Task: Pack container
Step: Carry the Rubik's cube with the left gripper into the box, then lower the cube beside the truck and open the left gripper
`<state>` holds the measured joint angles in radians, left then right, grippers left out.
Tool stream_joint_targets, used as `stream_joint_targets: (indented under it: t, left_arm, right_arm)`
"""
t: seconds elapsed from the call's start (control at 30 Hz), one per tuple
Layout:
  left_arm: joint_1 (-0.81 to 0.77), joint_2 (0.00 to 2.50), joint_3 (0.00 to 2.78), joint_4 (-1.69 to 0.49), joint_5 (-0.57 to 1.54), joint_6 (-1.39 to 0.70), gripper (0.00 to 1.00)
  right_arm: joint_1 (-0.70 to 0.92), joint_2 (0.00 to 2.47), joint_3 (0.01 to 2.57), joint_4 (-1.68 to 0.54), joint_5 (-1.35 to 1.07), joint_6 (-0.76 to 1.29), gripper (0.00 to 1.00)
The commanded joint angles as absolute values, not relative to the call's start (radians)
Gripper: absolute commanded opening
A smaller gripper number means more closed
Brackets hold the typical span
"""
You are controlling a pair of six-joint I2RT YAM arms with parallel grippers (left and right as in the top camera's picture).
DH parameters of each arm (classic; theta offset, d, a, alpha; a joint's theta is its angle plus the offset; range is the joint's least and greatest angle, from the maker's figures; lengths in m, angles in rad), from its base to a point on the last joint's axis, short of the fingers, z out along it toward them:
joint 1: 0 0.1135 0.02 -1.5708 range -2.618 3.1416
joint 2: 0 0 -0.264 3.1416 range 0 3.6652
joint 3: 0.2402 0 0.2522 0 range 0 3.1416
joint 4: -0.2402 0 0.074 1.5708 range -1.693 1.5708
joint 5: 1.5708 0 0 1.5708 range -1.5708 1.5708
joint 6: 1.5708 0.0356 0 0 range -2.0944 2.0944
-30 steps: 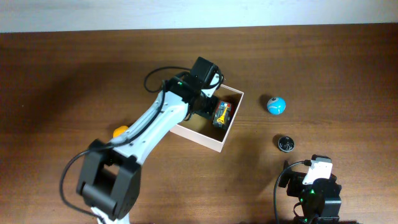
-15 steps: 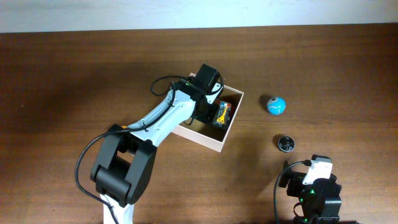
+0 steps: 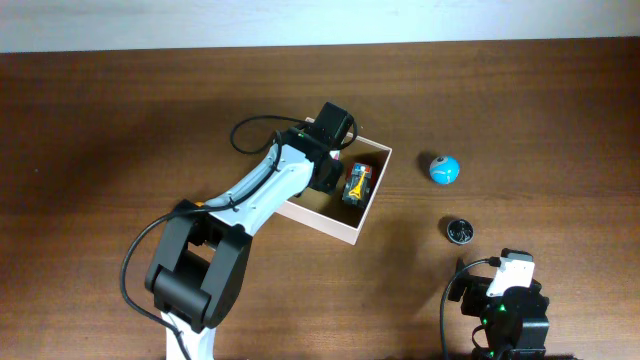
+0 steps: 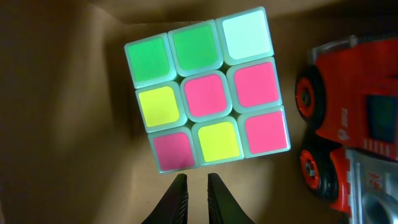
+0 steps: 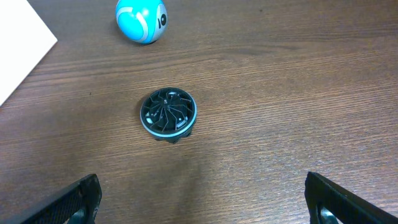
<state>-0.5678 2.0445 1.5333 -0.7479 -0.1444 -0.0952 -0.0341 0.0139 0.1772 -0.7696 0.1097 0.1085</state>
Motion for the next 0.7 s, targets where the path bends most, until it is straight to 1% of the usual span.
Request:
stream_joint_targets:
  t: [0.0,0.13,0.23,0.5,0.67]
  left_arm:
    - [-0.575,2.046,1.527,-0.753,-0.018,-0.112,0.14]
    - [-0.595,2.045,1.527,-0.756,0.138,-0.113,0.14]
    - [-0.607,2.045,1.527,-0.750,0.176,-0.112,0.15]
    - [-0.610,2.046,1.527,-0.643,0.036,-0.112,0.15]
    - [-0.610,2.046,1.527,-0.613,-0.028,-0.112,0.15]
  right_arm:
    - [-0.041,0.004,0.168,-0.769,0.108,0.112,0.99]
    - [-0.041,0.004,0.168,-0.770,0.108,0.112,0.99]
    - [-0.041,0.004,0.168,-0.770,0.108,0.112,0.99]
    - [-0.041,0.004,0.168,-0.770,0.108,0.112,0.99]
    - [-0.041,0.004,0.168,-0.770,0.108,0.112,0.99]
